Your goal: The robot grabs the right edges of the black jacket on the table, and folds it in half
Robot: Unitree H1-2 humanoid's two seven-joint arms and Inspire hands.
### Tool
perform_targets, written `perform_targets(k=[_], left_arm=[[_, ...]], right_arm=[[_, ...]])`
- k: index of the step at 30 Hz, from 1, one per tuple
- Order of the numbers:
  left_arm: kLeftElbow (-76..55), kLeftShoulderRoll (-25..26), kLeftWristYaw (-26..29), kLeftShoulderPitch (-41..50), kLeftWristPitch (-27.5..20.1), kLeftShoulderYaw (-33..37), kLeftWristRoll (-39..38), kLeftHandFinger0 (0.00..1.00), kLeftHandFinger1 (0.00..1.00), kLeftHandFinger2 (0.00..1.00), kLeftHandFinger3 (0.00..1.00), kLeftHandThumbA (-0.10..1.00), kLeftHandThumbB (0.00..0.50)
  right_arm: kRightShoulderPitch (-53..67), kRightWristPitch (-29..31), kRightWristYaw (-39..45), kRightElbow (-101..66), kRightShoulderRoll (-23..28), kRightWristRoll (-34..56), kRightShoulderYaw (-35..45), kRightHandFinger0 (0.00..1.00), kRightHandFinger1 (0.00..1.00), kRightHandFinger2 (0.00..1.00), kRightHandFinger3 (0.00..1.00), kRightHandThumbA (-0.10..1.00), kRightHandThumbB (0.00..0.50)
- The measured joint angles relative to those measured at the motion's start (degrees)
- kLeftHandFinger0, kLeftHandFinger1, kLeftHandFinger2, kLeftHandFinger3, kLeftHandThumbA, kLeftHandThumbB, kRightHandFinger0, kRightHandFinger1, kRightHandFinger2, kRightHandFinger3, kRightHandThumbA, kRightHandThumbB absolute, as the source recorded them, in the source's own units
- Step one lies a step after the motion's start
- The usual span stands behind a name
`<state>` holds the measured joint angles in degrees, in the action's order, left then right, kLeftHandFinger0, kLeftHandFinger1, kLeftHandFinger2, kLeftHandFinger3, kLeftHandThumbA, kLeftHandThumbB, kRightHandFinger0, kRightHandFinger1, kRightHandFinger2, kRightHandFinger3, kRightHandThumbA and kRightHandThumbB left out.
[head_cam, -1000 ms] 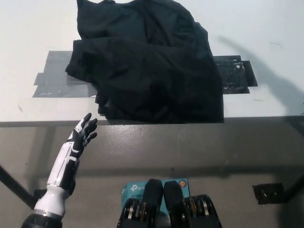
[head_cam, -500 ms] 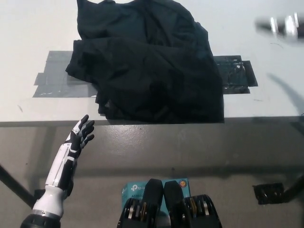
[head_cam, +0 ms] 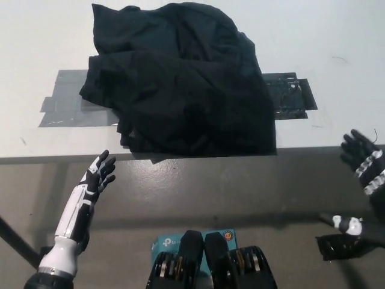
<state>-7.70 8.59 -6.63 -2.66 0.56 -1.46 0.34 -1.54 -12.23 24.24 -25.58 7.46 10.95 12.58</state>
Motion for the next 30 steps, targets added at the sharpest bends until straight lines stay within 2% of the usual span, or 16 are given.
perform_targets(k=[2, 4, 5, 7, 9, 11, 13, 15, 22, 25, 27, 29, 30], left_arm=[[0.0, 0.0, 0.0, 0.5, 0.0, 0.0, 0.0, 1.0, 1.0, 1.0, 1.0, 1.0, 0.206], [0.1, 0.0, 0.0, 0.8, 0.0, 0.0, 0.0, 1.0, 1.0, 1.0, 1.0, 1.0, 0.209], [0.1, 0.0, 0.0, 0.9, -0.1, 0.0, 0.0, 1.0, 1.0, 1.0, 1.0, 1.0, 0.2], [0.3, 0.0, 0.0, 0.9, -0.4, -0.1, -0.3, 1.0, 1.0, 1.0, 1.0, 1.0, 0.204], [0.6, 0.1, 0.0, 0.8, -0.7, -0.4, -0.7, 1.0, 1.0, 1.0, 1.0, 1.0, 0.2], [1.1, 0.1, 0.0, 0.6, -1.2, -0.6, -1.1, 1.0, 1.0, 1.0, 1.0, 1.0, 0.182], [1.4, 0.0, 0.0, 0.7, -1.7, -0.6, -1.3, 1.0, 1.0, 1.0, 1.0, 1.0, 0.186], [1.5, 0.0, 0.0, 1.3, -2.0, -0.6, -1.3, 1.0, 1.0, 1.0, 1.0, 1.0, 0.194], [1.5, 0.1, 0.0, 3.0, -2.2, -0.6, -2.2, 1.0, 1.0, 1.0, 1.0, 1.0, 0.189], [1.5, 0.1, -0.1, 3.3, -2.2, -0.5, -2.5, 1.0, 1.0, 1.0, 1.0, 1.0, 0.193], [1.5, 0.1, -0.2, 3.3, -2.2, -0.6, -2.5, 1.0, 1.0, 1.0, 1.0, 1.0, 0.163], [1.5, 0.2, -0.2, 3.2, -2.2, -0.5, -2.5, 1.0, 1.0, 1.0, 1.0, 1.0, 0.161], [1.5, 0.3, -0.2, 3.2, -2.2, -0.5, -2.5, 1.0, 1.0, 1.0, 1.0, 1.0, 0.171]], right_arm=[[0.1, 2.2, -0.6, 4.6, -0.8, -1.3, -1.6, 1.0, 1.0, 1.0, 1.0, 0.99, 0.209], [0.1, 3.7, -0.9, 7.9, -0.9, -2.6, -3.0, 1.0, 1.0, 1.0, 1.0, 0.97, 0.201], [0.0, 4.6, -1.2, 9.9, -0.9, -3.2, -3.8, 1.0, 1.0, 1.0, 1.0, 1.0, 0.211], [-0.2, 6.5, -2.0, 14.2, -0.9, -5.2, -5.6, 1.0, 1.0, 1.0, 1.0, 1.0, 0.179], [-1.0, 8.2, -2.6, 18.1, -0.8, -6.5, -6.9, 1.0, 1.0, 1.0, 1.0, 0.94, 0.135], [-2.3, 9.7, -3.0, 21.0, -0.4, -7.4, -7.8, 1.0, 1.0, 1.0, 1.0, 0.93, 0.122], [-2.9, 11.2, -3.3, 22.7, 0.5, -7.9, -8.1, 1.0, 1.0, 1.0, 1.0, 0.92, 0.108], [-2.9, 12.4, -3.6, 23.8, 1.2, -8.2, -8.5, 1.0, 1.0, 1.0, 1.0, 0.92, 0.122], [-1.6, 13.3, -4.8, 22.6, 1.0, -9.0, -9.7, 1.0, 1.0, 1.0, 1.0, 0.93, 0.096], [-1.1, 13.3, -5.3, 20.6, -0.1, -9.0, -10.3, 1.0, 1.0, 1.0, 1.0, 0.93, 0.1], [-1.1, 13.4, -5.8, 20.3, -1.0, -9.0, -10.7, 1.0, 1.0, 1.0, 1.0, 0.92, 0.108], [-1.1, 13.5, -6.2, 20.4, -1.7, -9.0, -11.1, 1.0, 1.0, 1.0, 1.0, 0.91, 0.103], [-1.1, 13.6, -6.3, 20.4, -1.8, -9.1, -11.2, 1.0, 1.0, 1.0, 1.0, 0.92, 0.125]])
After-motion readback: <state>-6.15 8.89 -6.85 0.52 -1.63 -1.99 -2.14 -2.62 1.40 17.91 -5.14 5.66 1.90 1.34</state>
